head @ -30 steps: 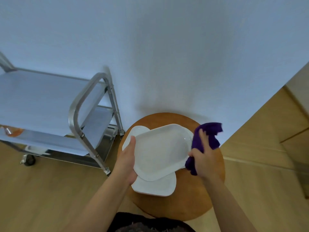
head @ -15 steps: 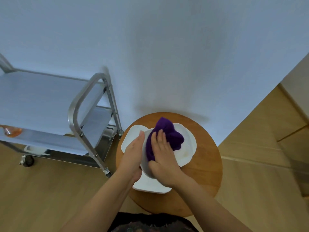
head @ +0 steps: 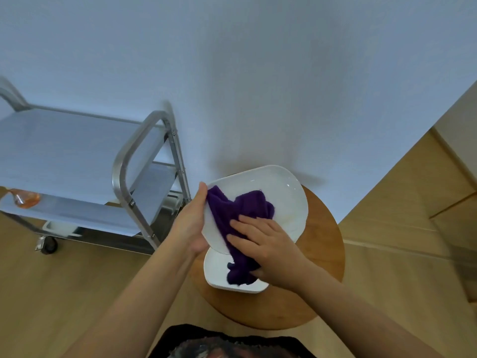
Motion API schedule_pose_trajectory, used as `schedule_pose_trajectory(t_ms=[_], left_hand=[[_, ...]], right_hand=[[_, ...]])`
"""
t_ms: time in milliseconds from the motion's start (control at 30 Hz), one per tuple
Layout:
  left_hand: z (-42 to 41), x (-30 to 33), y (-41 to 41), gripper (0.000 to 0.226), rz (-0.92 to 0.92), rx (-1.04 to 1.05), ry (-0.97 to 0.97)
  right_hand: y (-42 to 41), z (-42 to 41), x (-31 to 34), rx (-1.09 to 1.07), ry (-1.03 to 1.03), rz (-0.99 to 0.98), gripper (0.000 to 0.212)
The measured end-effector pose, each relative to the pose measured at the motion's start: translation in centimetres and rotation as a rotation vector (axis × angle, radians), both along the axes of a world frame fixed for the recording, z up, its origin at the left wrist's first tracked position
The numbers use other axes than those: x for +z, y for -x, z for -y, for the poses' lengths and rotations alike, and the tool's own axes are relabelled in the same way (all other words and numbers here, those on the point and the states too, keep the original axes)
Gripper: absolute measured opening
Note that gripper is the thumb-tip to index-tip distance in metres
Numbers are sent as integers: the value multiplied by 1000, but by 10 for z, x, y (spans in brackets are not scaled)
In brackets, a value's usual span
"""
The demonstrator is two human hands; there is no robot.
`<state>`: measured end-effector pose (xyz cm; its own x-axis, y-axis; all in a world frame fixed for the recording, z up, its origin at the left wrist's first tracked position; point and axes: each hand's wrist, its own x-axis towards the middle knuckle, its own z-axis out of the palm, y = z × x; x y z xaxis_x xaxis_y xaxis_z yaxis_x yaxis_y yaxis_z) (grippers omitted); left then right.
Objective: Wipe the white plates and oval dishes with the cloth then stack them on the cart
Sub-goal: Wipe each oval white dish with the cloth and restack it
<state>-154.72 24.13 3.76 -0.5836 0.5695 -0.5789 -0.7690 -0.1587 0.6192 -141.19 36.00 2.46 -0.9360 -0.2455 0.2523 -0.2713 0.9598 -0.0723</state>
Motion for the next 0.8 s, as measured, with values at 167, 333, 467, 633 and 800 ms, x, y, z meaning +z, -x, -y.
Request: schedule_pose_trajectory(t_ms=[167, 333, 467, 633, 800], left_hand=[[14, 1, 18, 51, -84, -111, -9], [13, 11, 17, 39, -8, -71, 43], [-17, 0, -34, 37, -166, 199, 112], [-28, -7, -51, 29, -147, 245, 218], [-6, -8, -21, 23, -300, 116, 260]], right_hand=[[-14, -33, -13, -24, -92, -257, 42], [-14, -34, -14, -171, -63, -349, 29], [3, -6, -12, -391, 25, -380, 33], [9, 16, -18, -337, 27, -411, 28], [-13, -10, -29, -123, -37, -364, 41]])
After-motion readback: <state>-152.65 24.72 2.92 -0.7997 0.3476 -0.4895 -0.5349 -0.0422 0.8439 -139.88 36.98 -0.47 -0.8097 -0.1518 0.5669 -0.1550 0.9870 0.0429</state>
